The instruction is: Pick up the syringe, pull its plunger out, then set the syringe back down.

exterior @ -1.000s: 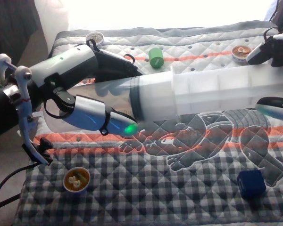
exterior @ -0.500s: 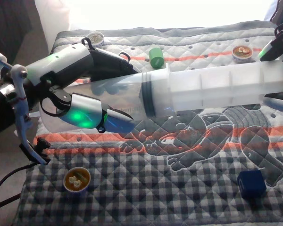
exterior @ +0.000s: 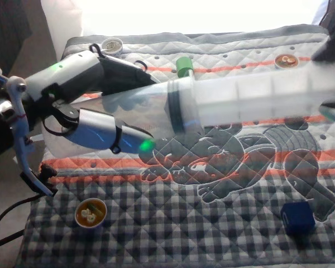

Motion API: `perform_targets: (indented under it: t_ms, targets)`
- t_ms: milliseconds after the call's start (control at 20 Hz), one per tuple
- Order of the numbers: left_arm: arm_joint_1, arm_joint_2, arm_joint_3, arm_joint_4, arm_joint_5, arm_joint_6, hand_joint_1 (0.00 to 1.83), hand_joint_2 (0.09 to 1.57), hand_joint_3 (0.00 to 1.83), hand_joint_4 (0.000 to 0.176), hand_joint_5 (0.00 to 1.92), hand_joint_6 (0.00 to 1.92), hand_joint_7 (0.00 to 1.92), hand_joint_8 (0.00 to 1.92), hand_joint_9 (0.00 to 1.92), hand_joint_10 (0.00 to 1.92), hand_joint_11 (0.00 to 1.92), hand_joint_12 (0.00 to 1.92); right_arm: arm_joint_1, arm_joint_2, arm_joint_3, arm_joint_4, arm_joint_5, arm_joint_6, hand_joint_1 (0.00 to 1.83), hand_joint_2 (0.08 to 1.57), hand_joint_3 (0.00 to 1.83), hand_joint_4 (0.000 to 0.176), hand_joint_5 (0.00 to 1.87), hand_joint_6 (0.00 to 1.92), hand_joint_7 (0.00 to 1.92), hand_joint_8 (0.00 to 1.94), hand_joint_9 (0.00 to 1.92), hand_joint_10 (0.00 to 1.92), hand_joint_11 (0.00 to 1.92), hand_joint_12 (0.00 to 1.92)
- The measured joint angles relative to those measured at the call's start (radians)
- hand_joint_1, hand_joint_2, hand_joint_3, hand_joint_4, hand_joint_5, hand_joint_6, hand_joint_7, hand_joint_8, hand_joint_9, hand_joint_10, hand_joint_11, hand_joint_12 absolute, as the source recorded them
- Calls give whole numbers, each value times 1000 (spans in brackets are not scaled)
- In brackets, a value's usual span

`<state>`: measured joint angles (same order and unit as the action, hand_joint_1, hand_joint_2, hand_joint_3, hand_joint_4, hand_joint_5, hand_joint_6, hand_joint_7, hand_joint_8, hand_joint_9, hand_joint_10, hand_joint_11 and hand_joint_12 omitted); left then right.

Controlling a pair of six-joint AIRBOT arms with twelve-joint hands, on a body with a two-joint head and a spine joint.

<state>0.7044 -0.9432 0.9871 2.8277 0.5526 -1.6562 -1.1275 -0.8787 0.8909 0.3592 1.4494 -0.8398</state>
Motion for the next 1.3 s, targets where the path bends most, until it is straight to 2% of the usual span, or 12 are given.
perform_targets:
  t_ms: [50, 100, 150, 300, 400, 500, 600, 700, 1100, 1200, 1250, 1300]
  targets:
    - [1, 3, 4, -17, 10, 0, 1209, 1204, 0, 0, 946, 1125, 675, 1400, 554, 1330, 384, 1797, 0, 4, 0, 18, 9, -2, 934, 778, 0, 105, 35, 56, 33, 6, 21, 54, 0, 921]
    - [1, 7, 5, -20, 14, 0, 1210, 1205, 0, 0, 946, 1125, 666, 1406, 541, 1327, 357, 1806, 0, 6, 0, 23, 14, -3, 896, 778, 0, 106, 6, 10, 6, 0, 3, 10, 0, 875]
    - [3, 7, 8, -21, 19, -1, 1212, 1204, 0, 0, 956, 1094, 663, 1425, 546, 1351, 363, 1833, 0, 6, 0, 23, 20, -3, 832, 791, 0, 78, 0, 1, 0, 0, 0, 1, 0, 792]
    - [11, -2, 19, -23, 11, -2, 1203, 1218, 2, 0, 923, 1161, 640, 1438, 497, 1363, 296, 1857, 0, 6, 0, 4, 20, -2, 814, 772, 0, 100, 0, 0, 0, 0, 0, 0, 0, 558]
    - [-10, -39, 67, -17, -54, -2, 1216, 1197, 0, 0, 950, 1142, 691, 1359, 576, 1334, 454, 1802, 0, 6, 0, 8, 21, -2, 794, 808, 0, 86, 0, 0, 0, 0, 0, 0, 0, 325]
    - [-57, -85, 121, 10, -139, 8, 1225, 1178, 0, 0, 964, 1148, 745, 1251, 649, 1174, 507, 1664, 0, 6, 0, 11, 24, -2, 818, 833, 15, 111, 13, 4, 0, 0, 0, 0, 0, 69]
    - [-100, -142, 146, -2, -199, 104, 1231, 1147, 0, 0, 1051, 894, 792, 1304, 622, 1210, 203, 1862, 0, 6, 0, 10, 27, -2, 814, 875, 37, 85, 31, 11, 0, 0, 0, 0, 0, 39]
    - [-110, -192, 168, -1, -265, 149, 1221, 1151, 1, 0, 1006, 995, 812, 1246, 634, 1171, 364, 1682, 0, 6, 0, 7, 27, -2, 822, 863, 74, 66, 78, 20, 0, 0, 0, 0, 0, 310]
    - [-113, -242, 222, 26, -375, 136, 1208, 1175, 2, 0, 984, 999, 735, 1359, 539, 1223, 325, 1810, -7, 6, 0, 0, 33, -2, 886, 809, 159, 25, 167, 60, 97, 7, 94, 46, 0, 334]
    - [-113, -245, 226, 26, -378, 133, 1063, 1057, 0, 0, 572, 405, 438, 482, 161, 940, 22, 1682, -7, 6, 0, 0, 34, -2, 882, 816, 157, 10, 162, 56, 108, 4, 99, 53, 0, 447]
    - [-113, -245, 226, 26, -377, 134, 974, 990, 0, 0, 320, 187, 200, 190, 31, 552, 4, 1414, -7, 6, 0, 0, 34, -2, 885, 835, 138, 13, 161, 50, 111, 2, 91, 49, 0, 365]
    - [-113, -245, 226, 26, -377, 138, 927, 957, 0, 56, 175, 65, 76, 55, 5, 220, 0, 1205, -7, 6, 0, 0, 33, -2, 884, 852, 116, 21, 161, 43, 112, 1, 88, 46, 0, 313]
